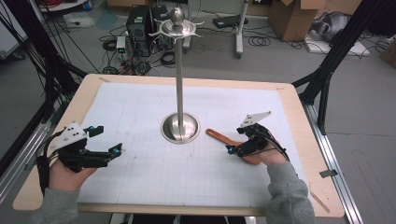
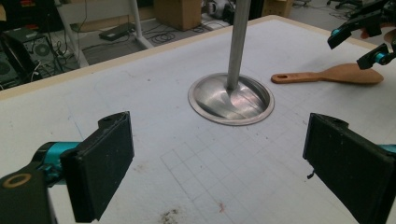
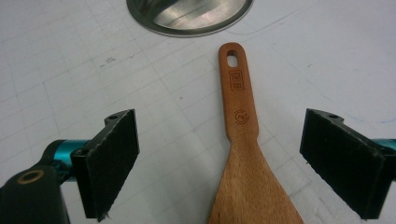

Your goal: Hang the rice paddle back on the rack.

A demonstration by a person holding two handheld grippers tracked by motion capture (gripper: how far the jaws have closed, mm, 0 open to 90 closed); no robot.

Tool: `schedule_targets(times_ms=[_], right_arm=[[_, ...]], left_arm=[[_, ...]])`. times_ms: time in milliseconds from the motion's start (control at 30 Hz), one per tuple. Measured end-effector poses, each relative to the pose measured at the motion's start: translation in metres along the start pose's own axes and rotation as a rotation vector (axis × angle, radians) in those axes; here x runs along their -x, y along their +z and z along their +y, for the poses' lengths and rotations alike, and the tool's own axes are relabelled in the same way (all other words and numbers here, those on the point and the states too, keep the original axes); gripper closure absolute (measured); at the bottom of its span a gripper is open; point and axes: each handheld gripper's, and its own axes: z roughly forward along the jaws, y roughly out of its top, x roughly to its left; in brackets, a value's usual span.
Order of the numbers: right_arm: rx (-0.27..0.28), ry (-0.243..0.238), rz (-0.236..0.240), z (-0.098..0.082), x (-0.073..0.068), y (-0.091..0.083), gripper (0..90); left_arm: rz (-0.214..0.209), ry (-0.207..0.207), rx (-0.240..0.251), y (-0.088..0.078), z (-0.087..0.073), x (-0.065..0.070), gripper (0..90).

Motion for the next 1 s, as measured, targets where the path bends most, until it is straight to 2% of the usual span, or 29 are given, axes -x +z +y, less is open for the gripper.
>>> schedule_targets(times_ms=[167,367,767,900,933,1000], right_arm=[[-0.01,-0.003,-0.003,0.002,0.004,0.005,10.6],[-0.049,0.012,0.004,0.006,0.007,0.012,10.6],[-0.083,-0.006,0.017,0.007,0.015,0.029,13.7],[-0.094,-0.055,0.002,0.012,0.017,0.034,14.2],[-0.094,-0.055,0.002,0.012,0.017,0.034,14.2],[-0.115,-0.079,-0.002,0.015,0.021,0.038,14.9]], left_arm=[[0.002,0.002,-0.007,0.001,-0.001,-0.001,9.2],[0.0,-0.001,-0.012,0.002,-0.002,0.0,9.2],[-0.004,-0.001,-0.02,0.004,-0.003,-0.001,9.2],[-0.002,-0.001,-0.022,0.004,-0.004,-0.001,9.3],[-0.002,-0.001,-0.022,0.004,-0.004,-0.001,9.2],[0.0,-0.005,-0.022,0.004,-0.004,-0.001,9.3]])
